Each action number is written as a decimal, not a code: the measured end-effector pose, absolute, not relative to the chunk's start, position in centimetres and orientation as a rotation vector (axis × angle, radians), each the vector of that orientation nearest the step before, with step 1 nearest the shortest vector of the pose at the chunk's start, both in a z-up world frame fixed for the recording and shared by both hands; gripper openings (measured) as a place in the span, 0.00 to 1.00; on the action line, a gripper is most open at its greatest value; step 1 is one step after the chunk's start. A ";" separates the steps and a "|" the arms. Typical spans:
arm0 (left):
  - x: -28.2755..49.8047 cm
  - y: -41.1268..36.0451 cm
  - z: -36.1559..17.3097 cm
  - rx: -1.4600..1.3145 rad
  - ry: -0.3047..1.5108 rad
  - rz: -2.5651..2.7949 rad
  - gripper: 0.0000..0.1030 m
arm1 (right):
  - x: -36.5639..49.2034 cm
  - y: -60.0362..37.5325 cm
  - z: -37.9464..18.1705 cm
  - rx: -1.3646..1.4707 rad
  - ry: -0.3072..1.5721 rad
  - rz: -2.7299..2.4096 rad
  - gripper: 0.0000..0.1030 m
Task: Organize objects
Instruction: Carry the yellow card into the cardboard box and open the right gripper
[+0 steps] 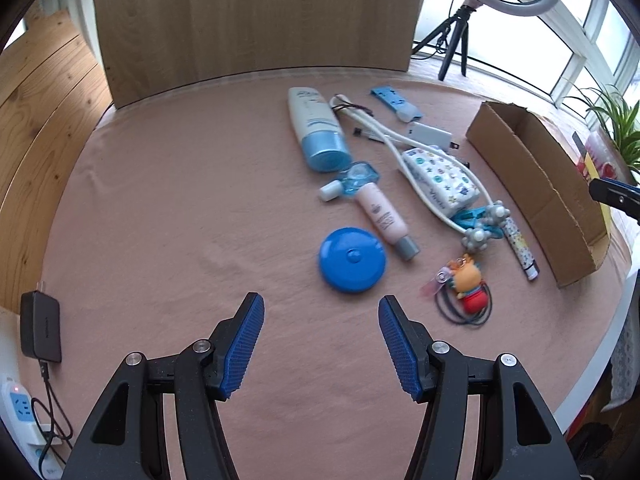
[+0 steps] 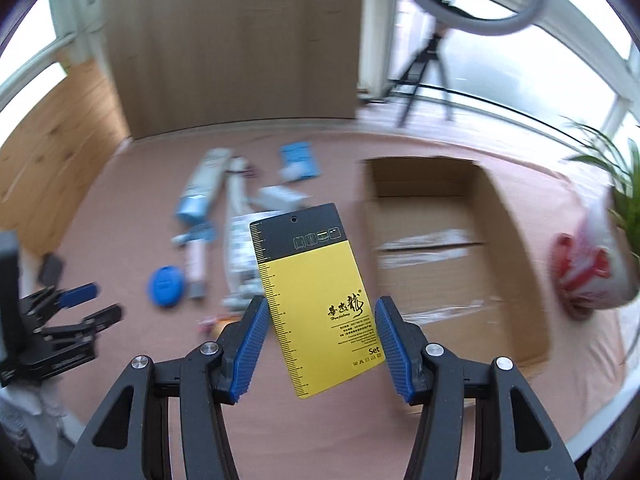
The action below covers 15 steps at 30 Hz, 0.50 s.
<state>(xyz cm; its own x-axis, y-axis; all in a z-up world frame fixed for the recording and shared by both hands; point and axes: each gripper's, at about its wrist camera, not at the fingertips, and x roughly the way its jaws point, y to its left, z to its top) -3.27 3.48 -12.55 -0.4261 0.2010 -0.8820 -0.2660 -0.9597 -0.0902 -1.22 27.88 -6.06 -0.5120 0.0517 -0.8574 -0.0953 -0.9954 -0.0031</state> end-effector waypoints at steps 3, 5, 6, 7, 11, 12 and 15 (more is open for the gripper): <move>-3.5 4.5 -12.6 -1.494 0.101 2.431 0.62 | -1.6 30.4 -6.4 -1.473 0.070 2.604 0.49; -3.6 5.1 -12.6 -1.493 0.103 2.428 0.62 | -2.0 32.0 -6.6 -1.453 0.091 2.571 0.49; -3.6 5.4 -12.6 -1.493 0.102 2.427 0.62 | -2.1 32.5 -6.7 -1.446 0.097 2.561 0.49; -3.7 5.7 -12.5 -1.494 0.103 2.429 0.62 | -2.3 33.0 -6.7 -1.440 0.102 2.551 0.49; -3.9 6.1 -12.5 -1.498 0.108 2.434 0.62 | -2.6 34.7 -7.0 -1.424 0.118 2.531 0.49; -3.9 6.3 -12.5 -1.501 0.110 2.434 0.62 | -2.6 35.0 -7.2 -1.422 0.123 2.527 0.49; -3.9 6.4 -12.6 -1.504 0.116 2.434 0.62 | -2.7 35.6 -7.5 -1.433 0.146 2.525 0.50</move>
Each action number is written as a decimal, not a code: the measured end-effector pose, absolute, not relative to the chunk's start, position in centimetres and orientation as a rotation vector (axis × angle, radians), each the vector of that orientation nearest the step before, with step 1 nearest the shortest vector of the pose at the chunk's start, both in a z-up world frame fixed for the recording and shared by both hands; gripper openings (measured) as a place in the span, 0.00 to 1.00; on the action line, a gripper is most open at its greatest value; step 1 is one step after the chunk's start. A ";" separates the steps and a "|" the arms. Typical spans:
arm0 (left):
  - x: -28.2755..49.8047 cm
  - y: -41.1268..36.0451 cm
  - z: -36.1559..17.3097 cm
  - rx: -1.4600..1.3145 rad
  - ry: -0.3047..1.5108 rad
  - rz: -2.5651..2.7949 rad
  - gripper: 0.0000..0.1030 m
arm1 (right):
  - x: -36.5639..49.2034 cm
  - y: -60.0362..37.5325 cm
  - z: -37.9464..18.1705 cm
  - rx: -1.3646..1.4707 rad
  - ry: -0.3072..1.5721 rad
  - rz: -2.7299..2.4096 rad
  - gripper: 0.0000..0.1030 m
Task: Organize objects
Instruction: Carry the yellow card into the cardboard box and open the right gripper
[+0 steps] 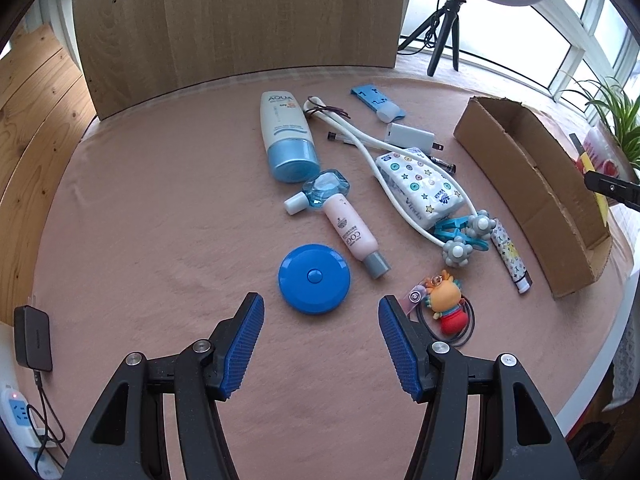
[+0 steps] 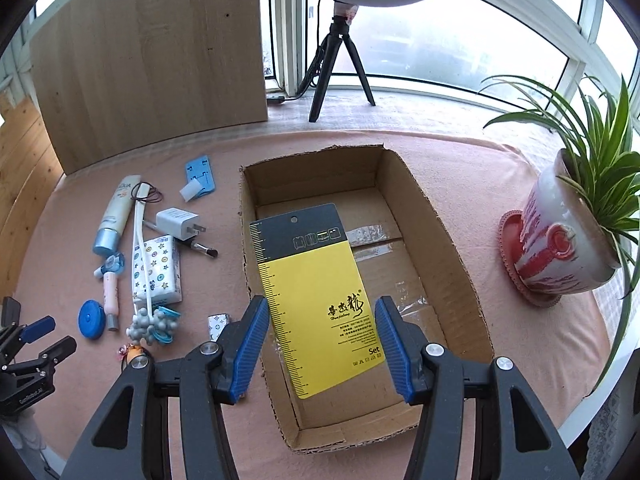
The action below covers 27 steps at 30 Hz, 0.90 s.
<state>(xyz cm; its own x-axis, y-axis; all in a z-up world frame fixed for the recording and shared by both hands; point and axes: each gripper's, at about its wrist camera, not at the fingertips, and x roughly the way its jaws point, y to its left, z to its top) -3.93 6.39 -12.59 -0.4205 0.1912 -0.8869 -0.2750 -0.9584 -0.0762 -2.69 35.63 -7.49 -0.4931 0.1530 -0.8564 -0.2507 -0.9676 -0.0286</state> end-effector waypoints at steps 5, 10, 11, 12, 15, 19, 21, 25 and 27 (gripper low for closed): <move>-3.9 6.7 -12.7 -1.502 0.127 2.428 0.62 | -2.3 36.0 -7.3 -1.421 0.158 2.543 0.62; -3.8 6.9 -12.6 -1.500 0.135 2.428 0.62 | -1.6 35.9 -6.5 -1.399 0.178 2.563 0.64; -3.8 6.8 -12.6 -1.499 0.136 2.428 0.62 | -1.4 35.8 -6.4 -1.399 0.181 2.566 0.64; -3.7 6.8 -12.6 -1.498 0.136 2.430 0.62 | -1.2 35.7 -6.3 -1.401 0.184 2.571 0.64; -3.7 6.6 -12.4 -1.493 0.139 2.433 0.62 | -0.8 35.0 -6.2 -1.408 0.184 2.582 0.64; -3.5 6.1 -12.2 -1.488 0.140 2.437 0.62 | 0.0 33.7 -5.8 -1.404 0.176 2.605 0.64; -3.4 5.8 -12.2 -1.487 0.137 2.442 0.62 | 0.3 32.8 -5.6 -1.404 0.171 2.618 0.64; -3.1 4.7 -12.1 -1.489 0.128 2.452 0.62 | 1.0 31.0 -5.5 -1.392 0.139 2.652 0.64; -2.9 4.3 -12.1 -1.490 0.126 2.456 0.62 | 1.4 30.0 -5.5 -1.375 0.125 2.679 0.64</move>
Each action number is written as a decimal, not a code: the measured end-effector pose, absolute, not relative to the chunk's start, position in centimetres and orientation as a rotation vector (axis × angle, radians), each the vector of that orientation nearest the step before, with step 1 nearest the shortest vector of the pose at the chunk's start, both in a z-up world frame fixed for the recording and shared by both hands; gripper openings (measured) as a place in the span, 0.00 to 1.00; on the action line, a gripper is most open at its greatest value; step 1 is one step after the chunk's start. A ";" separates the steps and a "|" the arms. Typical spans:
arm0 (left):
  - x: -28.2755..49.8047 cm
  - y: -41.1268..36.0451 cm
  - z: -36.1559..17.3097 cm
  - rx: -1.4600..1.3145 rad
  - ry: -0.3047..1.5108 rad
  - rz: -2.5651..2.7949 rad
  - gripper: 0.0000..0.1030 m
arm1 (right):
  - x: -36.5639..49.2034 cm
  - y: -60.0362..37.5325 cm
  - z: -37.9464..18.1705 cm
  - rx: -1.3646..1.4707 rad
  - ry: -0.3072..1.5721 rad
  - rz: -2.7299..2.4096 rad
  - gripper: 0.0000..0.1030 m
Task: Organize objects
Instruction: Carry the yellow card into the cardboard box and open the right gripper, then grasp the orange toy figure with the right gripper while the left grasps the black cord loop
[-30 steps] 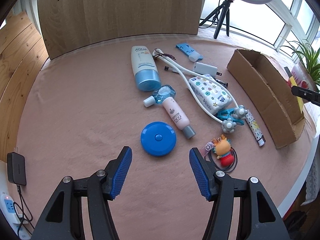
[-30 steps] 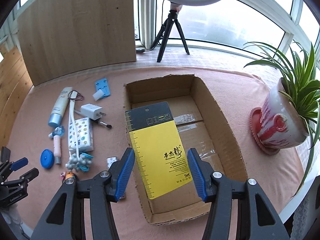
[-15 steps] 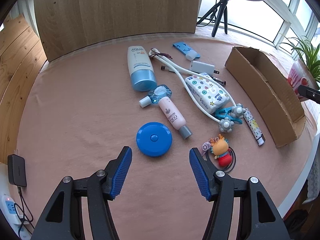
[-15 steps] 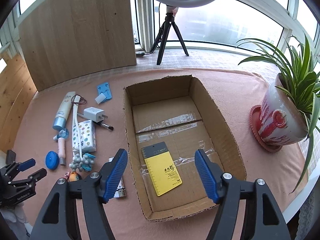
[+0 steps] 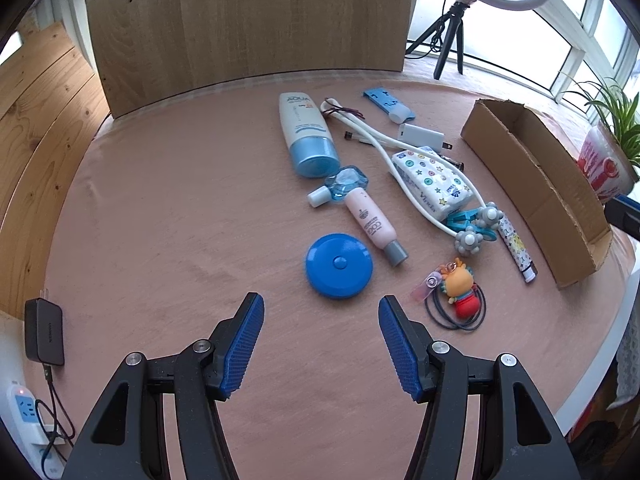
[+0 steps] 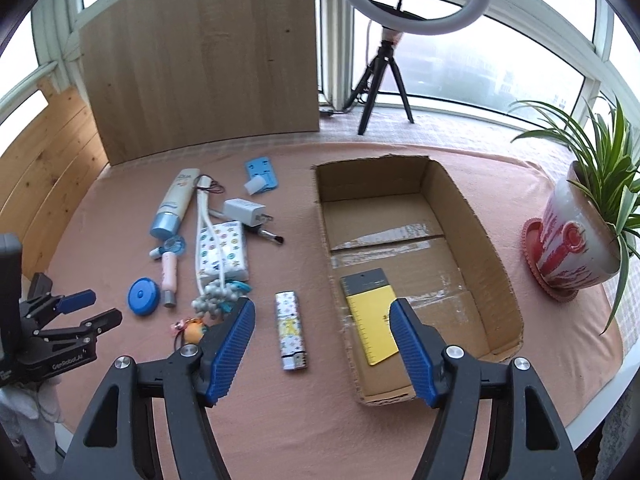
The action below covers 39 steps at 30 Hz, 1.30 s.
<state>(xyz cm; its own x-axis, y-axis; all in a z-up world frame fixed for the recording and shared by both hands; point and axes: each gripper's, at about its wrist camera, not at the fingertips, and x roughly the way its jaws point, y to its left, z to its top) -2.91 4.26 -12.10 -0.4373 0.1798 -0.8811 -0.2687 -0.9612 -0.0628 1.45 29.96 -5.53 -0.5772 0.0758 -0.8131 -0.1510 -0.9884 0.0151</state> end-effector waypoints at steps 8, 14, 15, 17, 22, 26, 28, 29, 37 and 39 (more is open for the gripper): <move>-2.4 3.1 -12.6 -1.507 0.118 2.453 0.62 | 2.3 27.0 -7.0 -1.436 0.183 2.752 0.64; -2.4 3.5 -13.5 -1.501 0.106 2.422 0.62 | 3.1 26.0 -9.6 -1.510 0.239 2.699 0.64; -2.4 3.6 -13.7 -1.500 0.107 2.419 0.62 | 3.1 25.9 -10.1 -1.533 0.243 2.679 0.64; -2.8 3.8 -14.2 -1.504 0.097 2.406 0.62 | 3.0 26.0 -11.0 -1.568 0.271 2.656 0.64; -3.8 4.3 -15.2 -1.518 0.091 2.387 0.62 | 2.2 26.5 -12.3 -1.590 0.313 2.607 0.56; -4.1 4.6 -15.7 -1.524 0.099 2.371 0.62 | 1.2 26.9 -13.0 -1.597 0.319 2.577 0.55; -4.3 4.6 -15.8 -1.524 0.097 2.367 0.62 | 0.8 27.0 -13.1 -1.602 0.315 2.567 0.55; -4.4 4.5 -15.9 -1.526 0.094 2.365 0.62 | 0.7 27.0 -13.2 -1.603 0.314 2.565 0.55; -5.4 4.6 -15.9 -1.519 0.106 2.372 0.62 | -0.2 26.0 -13.2 -1.650 0.354 2.606 0.52; -5.5 4.8 -15.7 -1.512 0.112 2.371 0.62 | -0.6 25.2 -13.3 -1.678 0.344 2.624 0.51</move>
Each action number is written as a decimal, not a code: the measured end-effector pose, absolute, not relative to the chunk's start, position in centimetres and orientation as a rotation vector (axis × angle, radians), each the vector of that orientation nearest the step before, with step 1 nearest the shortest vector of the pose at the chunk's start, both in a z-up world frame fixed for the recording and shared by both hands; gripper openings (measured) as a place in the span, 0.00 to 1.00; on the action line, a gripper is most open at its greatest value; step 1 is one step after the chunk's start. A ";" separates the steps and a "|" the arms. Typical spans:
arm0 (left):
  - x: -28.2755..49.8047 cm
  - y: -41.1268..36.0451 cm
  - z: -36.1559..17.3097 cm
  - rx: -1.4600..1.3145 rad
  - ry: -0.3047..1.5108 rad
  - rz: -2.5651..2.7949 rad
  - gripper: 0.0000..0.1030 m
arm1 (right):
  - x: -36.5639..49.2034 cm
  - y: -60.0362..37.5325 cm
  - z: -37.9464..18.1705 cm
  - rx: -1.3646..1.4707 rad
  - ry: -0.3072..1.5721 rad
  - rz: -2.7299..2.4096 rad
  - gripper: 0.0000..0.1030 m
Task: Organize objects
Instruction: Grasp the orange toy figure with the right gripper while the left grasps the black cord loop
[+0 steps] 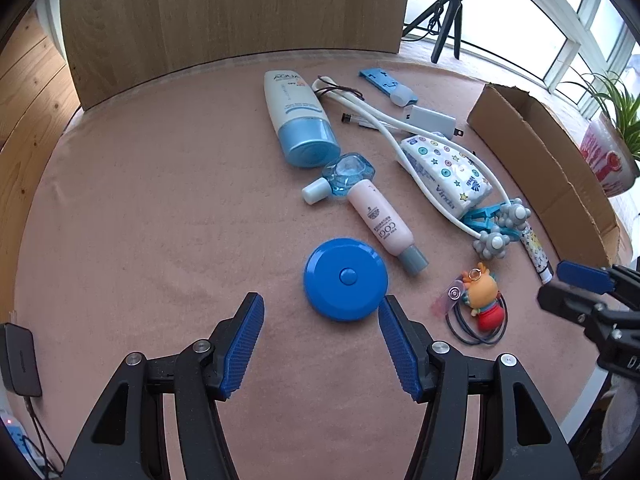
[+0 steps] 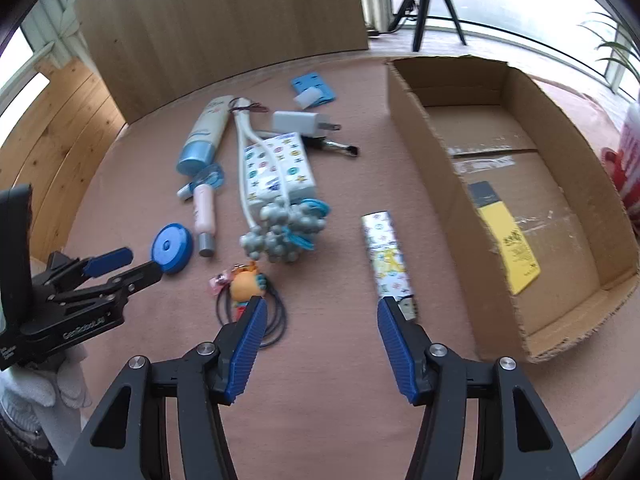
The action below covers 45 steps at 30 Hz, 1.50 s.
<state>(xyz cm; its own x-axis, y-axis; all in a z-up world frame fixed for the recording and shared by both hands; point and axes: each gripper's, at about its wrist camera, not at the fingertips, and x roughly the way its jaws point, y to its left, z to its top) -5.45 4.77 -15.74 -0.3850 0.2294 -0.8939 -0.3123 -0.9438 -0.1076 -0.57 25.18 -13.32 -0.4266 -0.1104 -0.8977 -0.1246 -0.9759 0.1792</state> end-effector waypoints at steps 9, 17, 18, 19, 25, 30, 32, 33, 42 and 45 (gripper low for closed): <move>-5.1 5.1 -15.6 -1.494 0.121 2.356 0.62 | -2.7 21.5 -14.5 -1.777 0.230 2.676 0.42; -4.8 4.0 -15.6 -1.502 0.081 2.369 0.62 | -4.4 19.4 -16.2 -1.866 0.155 2.660 0.33; -4.7 3.9 -15.6 -1.504 0.078 2.368 0.62 | -4.4 19.1 -16.3 -1.875 0.138 2.662 0.33; -4.7 3.8 -15.6 -1.506 0.074 2.367 0.62 | -4.5 18.9 -16.4 -1.876 0.118 2.663 0.32; -4.3 4.0 -15.7 -1.508 0.073 2.350 0.62 | -4.7 19.3 -16.2 -1.876 0.163 2.666 0.22; -3.8 5.6 -15.5 -1.482 0.103 2.307 0.62 | -3.9 21.0 -14.9 -1.838 0.303 2.682 0.22; -3.6 6.7 -15.7 -1.473 0.118 2.279 0.62 | -3.2 21.8 -14.2 -1.808 0.352 2.696 0.22; -3.5 7.5 -15.8 -1.471 0.132 2.259 0.62 | -2.8 22.4 -13.9 -1.804 0.387 2.693 0.22; -3.0 13.6 -16.9 -1.463 0.289 2.138 0.62 | 0.3 26.4 -13.6 -1.753 0.386 2.585 0.22; -3.2 15.3 -17.5 -1.478 0.345 2.106 0.62 | 1.3 27.3 -13.9 -1.747 0.377 2.564 0.22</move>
